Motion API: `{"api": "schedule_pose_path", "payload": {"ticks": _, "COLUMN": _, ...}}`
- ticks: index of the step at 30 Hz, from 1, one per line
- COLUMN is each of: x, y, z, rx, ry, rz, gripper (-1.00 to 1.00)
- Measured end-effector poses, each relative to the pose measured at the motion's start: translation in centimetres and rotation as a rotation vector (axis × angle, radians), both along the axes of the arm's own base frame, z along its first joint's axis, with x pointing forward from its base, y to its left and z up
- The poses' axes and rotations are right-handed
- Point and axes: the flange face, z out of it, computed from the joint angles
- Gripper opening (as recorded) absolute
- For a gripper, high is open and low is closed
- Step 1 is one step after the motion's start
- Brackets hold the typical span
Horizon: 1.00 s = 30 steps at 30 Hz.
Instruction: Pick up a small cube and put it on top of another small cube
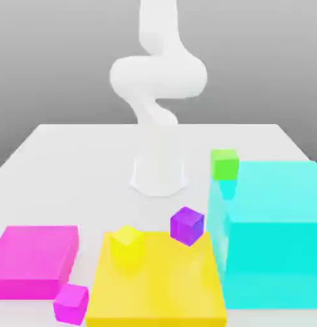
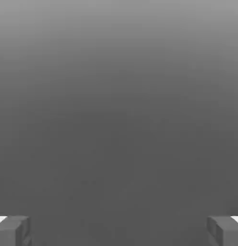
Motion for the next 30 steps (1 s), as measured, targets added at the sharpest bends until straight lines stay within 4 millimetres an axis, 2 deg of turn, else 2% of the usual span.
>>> {"api": "schedule_pose_path", "payload": {"ticks": 7, "x": 6.6, "y": -2.9, "z": -9.0, "rx": 0.103, "ry": 0.135, "rz": -0.318, "gripper": 0.0}}
{"api": "schedule_pose_path", "payload": {"ticks": 11, "x": 9.3, "y": -5.1, "z": -14.6, "rx": 0.164, "ry": 0.199, "rz": -0.494, "gripper": 0.0}}
{"api": "schedule_pose_path", "payload": {"ticks": 15, "x": 11.0, "y": -7.5, "z": -20.4, "rx": 0.229, "ry": 0.258, "rz": -0.668, "gripper": 0.0}}
{"api": "schedule_pose_path", "payload": {"ticks": 21, "x": 12.1, "y": -11.0, "z": -29.3, "rx": 0.335, "ry": 0.338, "rz": -0.928, "gripper": 0.0}}
{"api": "schedule_pose_path", "payload": {"ticks": 26, "x": 11.6, "y": -13.8, "z": -36.5, "rx": 0.436, "ry": 0.399, "rz": -1.152, "gripper": 0.0}}
{"api": "schedule_pose_path", "payload": {"ticks": 30, "x": 10.8, "y": -14.7, "z": -42.1, "rx": 0.52, "ry": 0.449, "rz": -1.314, "gripper": 0.0}}
